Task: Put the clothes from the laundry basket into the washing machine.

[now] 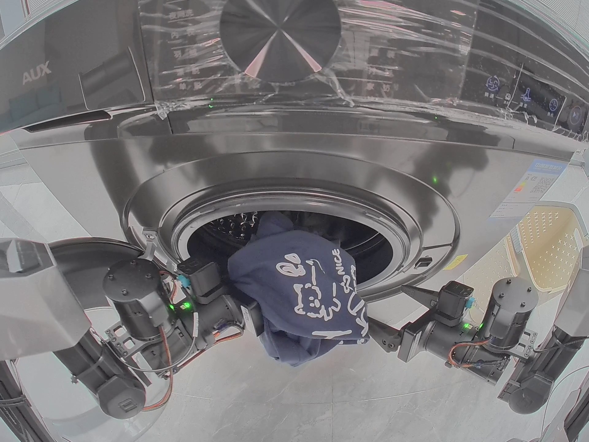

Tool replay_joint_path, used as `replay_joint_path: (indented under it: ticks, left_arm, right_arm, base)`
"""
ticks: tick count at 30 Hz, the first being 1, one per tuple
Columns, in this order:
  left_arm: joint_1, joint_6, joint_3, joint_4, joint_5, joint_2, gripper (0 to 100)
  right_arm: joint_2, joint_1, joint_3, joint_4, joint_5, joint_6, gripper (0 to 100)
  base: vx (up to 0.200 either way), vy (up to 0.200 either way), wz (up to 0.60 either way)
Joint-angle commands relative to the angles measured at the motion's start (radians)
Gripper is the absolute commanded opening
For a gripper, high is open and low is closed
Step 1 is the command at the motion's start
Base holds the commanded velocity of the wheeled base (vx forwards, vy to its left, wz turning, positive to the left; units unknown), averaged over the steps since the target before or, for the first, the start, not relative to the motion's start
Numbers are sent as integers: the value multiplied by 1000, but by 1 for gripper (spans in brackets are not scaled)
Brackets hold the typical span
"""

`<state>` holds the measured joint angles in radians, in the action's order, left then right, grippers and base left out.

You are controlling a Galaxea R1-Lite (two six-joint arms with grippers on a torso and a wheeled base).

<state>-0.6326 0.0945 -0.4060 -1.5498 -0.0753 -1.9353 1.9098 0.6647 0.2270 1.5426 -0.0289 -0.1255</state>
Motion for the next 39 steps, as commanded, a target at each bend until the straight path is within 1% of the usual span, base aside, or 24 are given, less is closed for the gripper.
replay_joint_path:
  ticks: [1,3,6,8,10,12,16,18,21,26,28,30,32,34,36,39]
  left_arm:
    - [-18,-47,-94,2,46,-155,0]
    - [-22,-44,-105,2,46,-171,0]
    - [-24,-42,-171,4,65,-231,0]
    - [-15,-36,-260,5,118,-281,0]
    - [-10,-35,-340,4,141,-318,0]
    - [-7,-24,-424,4,154,-363,0]
    - [-3,-22,-574,19,158,-447,0]
    - [14,-21,-657,31,160,-482,0]
    - [39,-21,-746,56,177,-514,0]
    - [57,-18,-807,74,184,-524,0]
    - [73,-10,-863,103,206,-519,0]
    - [82,-10,-912,126,216,-521,0]
    - [86,-10,-932,139,218,-521,0]
    - [91,-10,-1004,181,221,-524,0]
    - [93,-10,-1021,189,221,-527,0]
    - [97,-10,-1107,227,247,-539,0]
  right_arm:
    - [-9,9,-2,1,0,0,100]
    - [-15,10,0,1,0,1,100]
    - [-25,12,-3,1,0,1,100]
    - [-29,12,-3,1,0,1,100]
    - [-31,12,-3,1,0,3,100]
    - [-32,15,-2,1,0,3,100]
    - [-41,21,-3,1,-2,3,100]
    - [-41,21,-5,1,-2,3,100]
    - [-40,24,-26,1,0,4,100]
    - [-32,39,-43,-1,0,7,100]
    - [-29,58,-60,1,0,7,100]
    - [-25,70,-69,1,1,9,100]
    - [-21,78,-74,1,0,9,100]
    - [-20,101,-83,1,0,6,100]
    - [-20,105,-84,1,0,6,100]
    - [-20,113,-92,1,-2,6,100]
  base:
    - [0,0,0]
    - [0,0,0]
    - [0,0,0]
    - [0,0,0]
    - [0,0,0]
    - [0,0,0]
    - [0,0,0]
    - [0,0,0]
    - [0,0,0]
    - [0,0,0]
    - [0,0,0]
    - [0,0,0]
    - [0,0,0]
    - [0,0,0]
    - [0,0,0]
    - [0,0,0]
